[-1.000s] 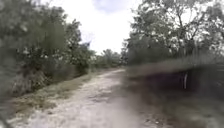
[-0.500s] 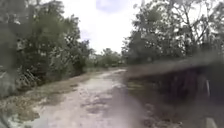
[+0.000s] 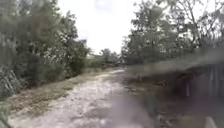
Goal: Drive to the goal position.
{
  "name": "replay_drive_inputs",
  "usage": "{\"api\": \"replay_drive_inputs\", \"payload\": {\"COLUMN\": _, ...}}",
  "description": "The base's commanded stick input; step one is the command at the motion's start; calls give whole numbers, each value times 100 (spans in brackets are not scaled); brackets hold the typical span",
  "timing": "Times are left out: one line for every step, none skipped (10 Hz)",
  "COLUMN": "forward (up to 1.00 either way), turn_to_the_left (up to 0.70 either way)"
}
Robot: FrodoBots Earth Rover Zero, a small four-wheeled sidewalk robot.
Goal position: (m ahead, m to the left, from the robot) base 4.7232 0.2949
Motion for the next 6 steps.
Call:
{"api": "replay_drive_inputs", "payload": {"forward": 70, "turn_to_the_left": 0}}
{"api": "replay_drive_inputs", "payload": {"forward": 70, "turn_to_the_left": 0}}
{"api": "replay_drive_inputs", "payload": {"forward": 70, "turn_to_the_left": 0}}
{"api": "replay_drive_inputs", "payload": {"forward": 70, "turn_to_the_left": 0}}
{"api": "replay_drive_inputs", "payload": {"forward": 70, "turn_to_the_left": 0}}
{"api": "replay_drive_inputs", "payload": {"forward": 70, "turn_to_the_left": 0}}
